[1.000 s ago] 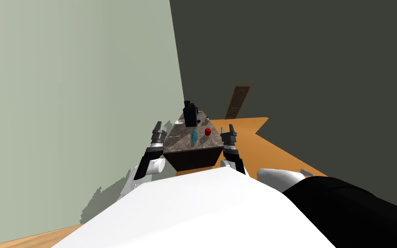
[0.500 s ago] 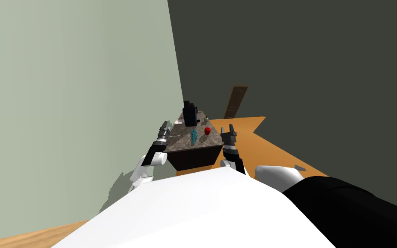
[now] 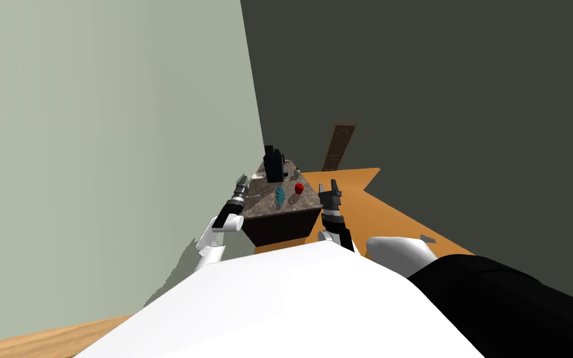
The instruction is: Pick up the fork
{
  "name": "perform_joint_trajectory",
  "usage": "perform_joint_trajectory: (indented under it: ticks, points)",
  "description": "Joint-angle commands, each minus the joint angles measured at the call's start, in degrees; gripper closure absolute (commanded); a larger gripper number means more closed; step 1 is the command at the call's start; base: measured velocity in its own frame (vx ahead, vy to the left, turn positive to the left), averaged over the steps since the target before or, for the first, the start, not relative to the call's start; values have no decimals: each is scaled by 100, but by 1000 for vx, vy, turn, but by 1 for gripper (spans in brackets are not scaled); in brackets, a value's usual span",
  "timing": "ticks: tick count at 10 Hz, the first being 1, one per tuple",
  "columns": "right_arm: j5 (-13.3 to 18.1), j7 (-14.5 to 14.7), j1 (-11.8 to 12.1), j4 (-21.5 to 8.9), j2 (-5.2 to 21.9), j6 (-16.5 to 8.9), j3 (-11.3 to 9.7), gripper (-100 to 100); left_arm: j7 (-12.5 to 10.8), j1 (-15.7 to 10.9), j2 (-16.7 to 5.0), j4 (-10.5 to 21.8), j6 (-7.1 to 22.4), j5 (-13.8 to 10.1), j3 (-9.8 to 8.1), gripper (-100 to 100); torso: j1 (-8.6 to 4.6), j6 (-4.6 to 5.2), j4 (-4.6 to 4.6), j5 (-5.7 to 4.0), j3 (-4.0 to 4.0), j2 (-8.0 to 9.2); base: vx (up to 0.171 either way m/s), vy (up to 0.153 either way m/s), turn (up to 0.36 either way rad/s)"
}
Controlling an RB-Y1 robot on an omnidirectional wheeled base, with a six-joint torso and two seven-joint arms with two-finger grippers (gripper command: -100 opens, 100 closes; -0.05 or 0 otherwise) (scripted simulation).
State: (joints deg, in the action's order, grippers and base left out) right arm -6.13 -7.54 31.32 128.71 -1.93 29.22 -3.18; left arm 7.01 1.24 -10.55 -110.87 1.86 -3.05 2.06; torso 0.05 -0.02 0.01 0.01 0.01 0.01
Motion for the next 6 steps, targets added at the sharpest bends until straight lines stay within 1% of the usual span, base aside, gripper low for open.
perform_joint_trajectory:
  ticks: [1, 2, 3, 4, 5, 6]
  points:
    - [0, 0, 0, 0, 0, 0, 0, 0, 54, -286, -42, 286, 286, -48, -17, -100, 0, 0, 0, 0, 0, 0, -9, 16, -40]
    - [0, 0, 0, 0, 0, 0, 0, 0, 54, -338, -42, 365, 424, -48, -17, -100, 2, 2, 0, 0, -1, -1, -10, 21, -25]
    - [0, 0, 0, 0, 0, 0, 0, 0, 100, -585, -97, 571, 620, -106, -35, -100, 2, 1, -1, 1, -1, -2, -10, 28, -41]
    - [0, 0, 0, 0, 0, 0, 0, 0, 100, -641, -97, 683, 793, -106, -35, -100, 6, 1, -1, 1, -2, -2, -9, 24, -23]
    - [0, 0, 0, 0, 0, 0, 0, 0, 100, -641, -97, 683, 804, -106, -35, -100, 5, 0, -1, 2, -2, -3, -4, 9, 3]
    - [0, 0, 0, 0, 0, 0, 0, 0, 147, -924, -150, 985, 1024, -166, -54, -100, 1, -1, -1, 0, -1, -2, -10, 18, -34]
